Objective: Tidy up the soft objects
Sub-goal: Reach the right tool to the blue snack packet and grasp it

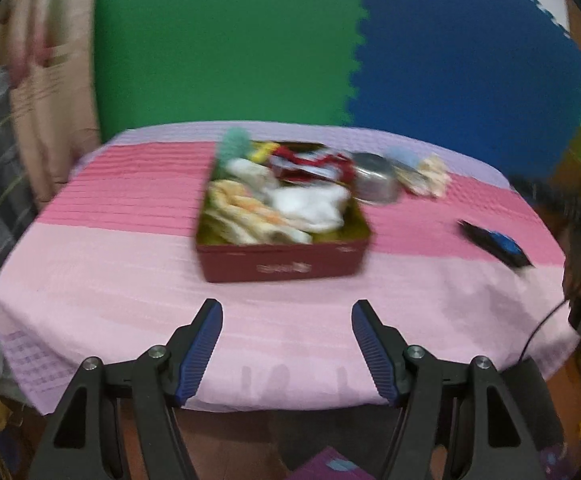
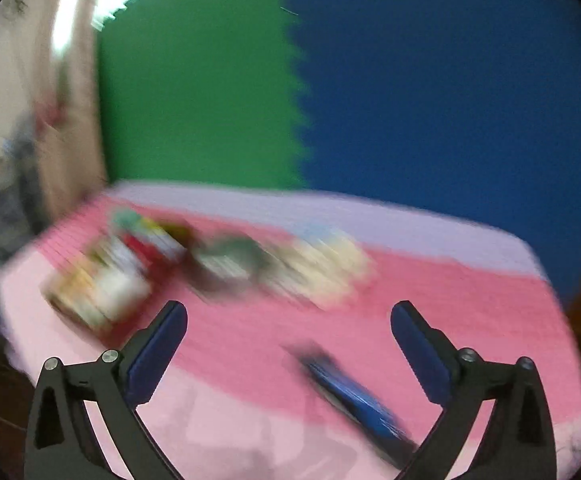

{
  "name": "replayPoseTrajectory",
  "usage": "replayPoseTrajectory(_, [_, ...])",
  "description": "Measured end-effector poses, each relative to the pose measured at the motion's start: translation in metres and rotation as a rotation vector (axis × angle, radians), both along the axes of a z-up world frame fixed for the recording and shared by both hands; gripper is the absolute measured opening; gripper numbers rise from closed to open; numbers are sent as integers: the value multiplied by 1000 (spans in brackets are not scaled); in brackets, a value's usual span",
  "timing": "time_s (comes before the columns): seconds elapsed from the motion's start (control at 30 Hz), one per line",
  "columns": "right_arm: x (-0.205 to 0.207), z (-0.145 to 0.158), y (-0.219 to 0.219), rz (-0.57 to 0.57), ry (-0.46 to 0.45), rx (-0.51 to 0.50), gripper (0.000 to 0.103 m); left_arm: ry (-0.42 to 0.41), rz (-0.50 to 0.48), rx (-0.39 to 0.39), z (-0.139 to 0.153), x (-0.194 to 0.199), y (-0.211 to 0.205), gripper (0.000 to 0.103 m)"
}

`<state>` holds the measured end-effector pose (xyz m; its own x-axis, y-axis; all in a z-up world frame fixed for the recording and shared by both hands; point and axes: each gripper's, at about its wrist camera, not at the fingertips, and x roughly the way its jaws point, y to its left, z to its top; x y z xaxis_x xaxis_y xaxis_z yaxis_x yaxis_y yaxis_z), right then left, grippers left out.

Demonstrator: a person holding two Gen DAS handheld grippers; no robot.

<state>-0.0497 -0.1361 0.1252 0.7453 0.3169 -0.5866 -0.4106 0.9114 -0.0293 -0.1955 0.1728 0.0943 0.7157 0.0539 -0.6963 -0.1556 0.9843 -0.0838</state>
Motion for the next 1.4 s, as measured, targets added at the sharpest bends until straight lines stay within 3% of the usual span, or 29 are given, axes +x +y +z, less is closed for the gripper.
replayPoseTrajectory(0.07, [-7,-19,-48,-81,59,-59,102,17,-63,-7,0,6,-18,69])
replayPoseTrajectory(0.2, [-18,-23,-99,-80,114,10,102,30,-151,-3,6,18,-50,69])
replayPoseTrajectory(0.33, [-13,-22,-81,72,135,-38,101,44,-188,-22,11,31,-74,69])
replayPoseTrajectory(0.5, [19,-51,-37,196,186,-172,97,76,-204,5,14,37,-90,69])
replayPoseTrajectory(0.53, [31,-59,-29,209,215,-195,90,78,-204,15,15,38,-91,69])
replayPoseTrajectory(0.63, [55,-82,-29,214,354,-197,22,82,-215,30,22,43,-92,69])
replayPoseTrajectory(0.83, [54,-66,-67,139,342,-29,16,48,-318,64,46,93,-107,69])
replayPoseTrajectory(1.0, [57,-56,-138,-46,303,110,16,46,-475,53,56,175,-134,70])
replayPoseTrajectory(1.17, [63,-68,-198,-209,309,161,17,94,-579,101,41,264,-167,70])
replayPoseTrajectory(1.4, [60,-87,-212,-244,280,205,16,219,-627,200,-2,350,-195,70])
